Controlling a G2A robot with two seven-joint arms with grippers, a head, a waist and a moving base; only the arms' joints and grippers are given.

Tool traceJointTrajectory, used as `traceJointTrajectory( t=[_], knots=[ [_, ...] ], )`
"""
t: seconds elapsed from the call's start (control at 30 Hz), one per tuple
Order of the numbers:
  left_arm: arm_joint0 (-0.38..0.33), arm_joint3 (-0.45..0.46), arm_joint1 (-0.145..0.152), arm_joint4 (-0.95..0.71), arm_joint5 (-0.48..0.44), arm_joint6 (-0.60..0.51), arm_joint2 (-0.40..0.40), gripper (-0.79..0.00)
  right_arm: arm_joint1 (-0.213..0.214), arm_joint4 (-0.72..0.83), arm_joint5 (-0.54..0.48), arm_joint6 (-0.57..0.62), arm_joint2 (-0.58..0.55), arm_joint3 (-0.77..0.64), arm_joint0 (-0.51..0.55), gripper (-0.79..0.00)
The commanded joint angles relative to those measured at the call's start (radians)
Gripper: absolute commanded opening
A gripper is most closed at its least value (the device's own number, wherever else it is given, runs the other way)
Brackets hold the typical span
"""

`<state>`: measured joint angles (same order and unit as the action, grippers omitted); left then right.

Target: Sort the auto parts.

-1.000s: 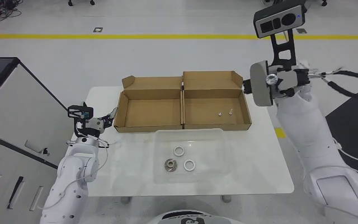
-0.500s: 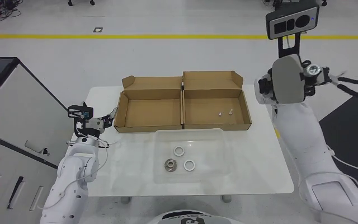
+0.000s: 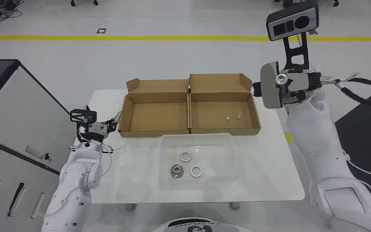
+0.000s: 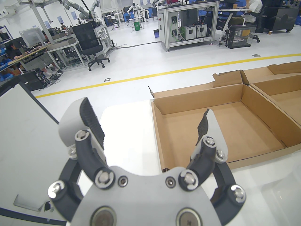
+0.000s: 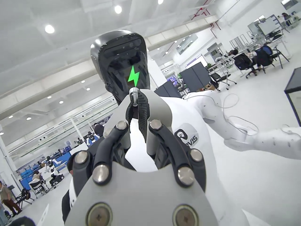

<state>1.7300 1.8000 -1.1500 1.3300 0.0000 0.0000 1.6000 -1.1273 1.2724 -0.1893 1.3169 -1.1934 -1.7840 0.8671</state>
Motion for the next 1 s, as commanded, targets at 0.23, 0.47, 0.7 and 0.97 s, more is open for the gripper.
traceJointTrajectory(
  t=[0.23,0.47,0.7,0.97],
  knots=[
    [0.000,0.000,0.000,0.000,0.000,0.000,0.000,0.000,-0.012,0.029,0.005,0.018,-0.001,-0.003,0.005,-0.785],
    [0.000,0.000,0.000,0.000,0.000,0.000,0.000,0.000,-0.031,0.140,-0.013,0.025,0.007,-0.006,0.019,-0.785],
    [0.000,0.000,0.000,0.000,0.000,0.000,0.000,0.000,-0.037,0.161,-0.013,0.039,0.009,-0.006,0.017,-0.785],
    [0.000,0.000,0.000,0.000,0.000,0.000,0.000,0.000,-0.037,0.161,-0.013,0.039,0.009,-0.006,0.017,-0.785]
  ],
)
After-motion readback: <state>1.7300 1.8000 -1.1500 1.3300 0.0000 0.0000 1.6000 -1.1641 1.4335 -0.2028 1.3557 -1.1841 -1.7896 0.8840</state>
